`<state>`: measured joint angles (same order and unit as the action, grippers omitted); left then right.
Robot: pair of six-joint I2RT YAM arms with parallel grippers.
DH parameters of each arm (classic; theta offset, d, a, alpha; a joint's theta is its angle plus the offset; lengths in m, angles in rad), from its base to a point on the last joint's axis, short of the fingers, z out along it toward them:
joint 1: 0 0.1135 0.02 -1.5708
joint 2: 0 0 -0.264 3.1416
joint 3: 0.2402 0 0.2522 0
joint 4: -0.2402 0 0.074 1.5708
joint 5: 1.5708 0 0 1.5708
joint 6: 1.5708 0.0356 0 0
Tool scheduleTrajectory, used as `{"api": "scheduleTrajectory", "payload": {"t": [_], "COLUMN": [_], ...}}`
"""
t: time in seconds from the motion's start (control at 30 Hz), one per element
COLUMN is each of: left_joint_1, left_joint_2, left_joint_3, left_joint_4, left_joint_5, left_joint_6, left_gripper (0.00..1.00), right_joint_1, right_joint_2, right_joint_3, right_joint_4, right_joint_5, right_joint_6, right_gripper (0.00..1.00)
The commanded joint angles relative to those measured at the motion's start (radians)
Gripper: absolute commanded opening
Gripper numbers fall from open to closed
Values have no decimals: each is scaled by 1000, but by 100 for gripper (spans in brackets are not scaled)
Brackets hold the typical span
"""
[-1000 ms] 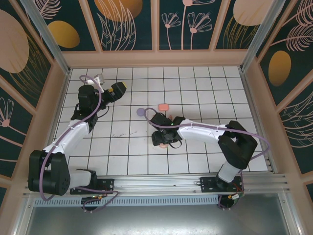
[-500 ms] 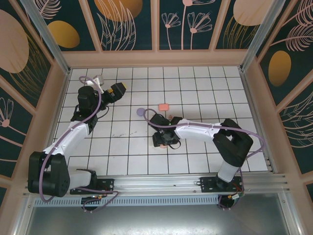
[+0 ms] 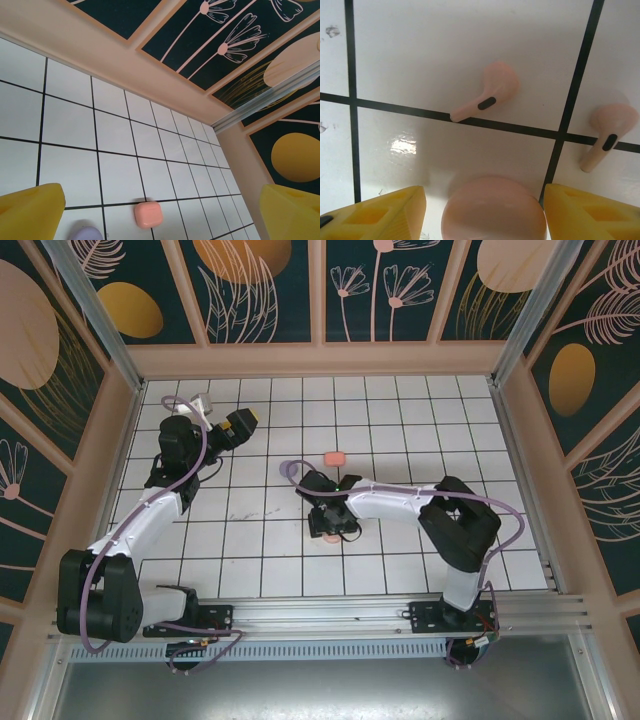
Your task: Insert the wireless bluetooth earbuds into the charging case
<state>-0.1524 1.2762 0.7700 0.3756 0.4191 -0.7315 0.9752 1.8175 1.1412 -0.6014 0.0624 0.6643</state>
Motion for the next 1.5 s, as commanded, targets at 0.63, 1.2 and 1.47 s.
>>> {"api": "scheduleTrajectory", "payload": {"t": [0.63,1.2,1.47], "left_joint_1": [-4,-37,-55], "left_joint_2": [25,48,51], "left_joint_3": [-6,12,29], "left_joint_4": [61,61,51], "left_joint_5": [78,103,93], "left_joint_6": [-18,-17,-13], "left_gripper": [99,99,99], "right_joint_1": [33,26,27], "right_joint_2": [60,94,64], "right_joint_3": [23,38,19], "right_joint_4": [-73,-103,-99], "right_joint_5": [5,30,10], "right_joint_6": [-67,-188,-174], "right_gripper": [63,60,46]}}
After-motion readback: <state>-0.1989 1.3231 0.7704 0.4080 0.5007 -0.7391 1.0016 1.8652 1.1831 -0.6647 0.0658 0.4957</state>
